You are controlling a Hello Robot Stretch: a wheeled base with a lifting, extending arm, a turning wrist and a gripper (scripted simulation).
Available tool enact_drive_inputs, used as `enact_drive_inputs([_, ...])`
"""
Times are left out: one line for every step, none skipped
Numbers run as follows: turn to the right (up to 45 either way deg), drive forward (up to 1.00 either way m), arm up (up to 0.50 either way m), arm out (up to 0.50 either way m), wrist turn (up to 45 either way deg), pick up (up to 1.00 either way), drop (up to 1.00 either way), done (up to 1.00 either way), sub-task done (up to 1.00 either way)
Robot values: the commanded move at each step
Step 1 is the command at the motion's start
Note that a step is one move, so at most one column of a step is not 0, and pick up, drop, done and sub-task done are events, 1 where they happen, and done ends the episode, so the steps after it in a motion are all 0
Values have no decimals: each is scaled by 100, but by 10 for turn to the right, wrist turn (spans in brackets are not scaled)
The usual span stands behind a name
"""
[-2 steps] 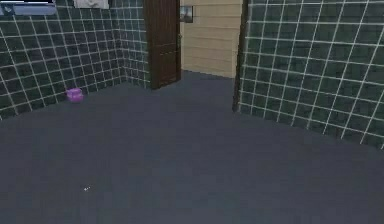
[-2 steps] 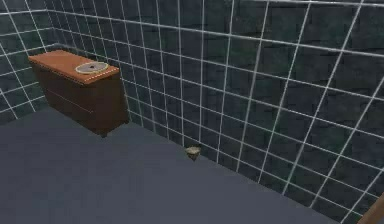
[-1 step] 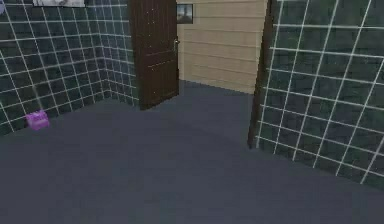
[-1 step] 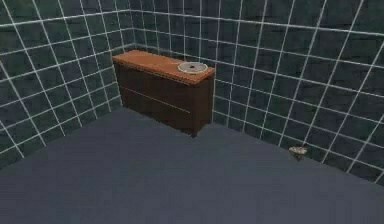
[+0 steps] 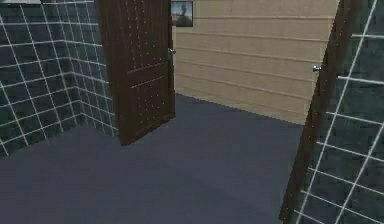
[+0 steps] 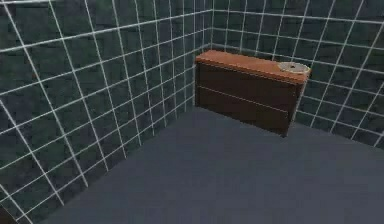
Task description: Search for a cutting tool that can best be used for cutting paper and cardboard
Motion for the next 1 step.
enact_drive_inputs([0,100,0,0,0,0,0,0,0])
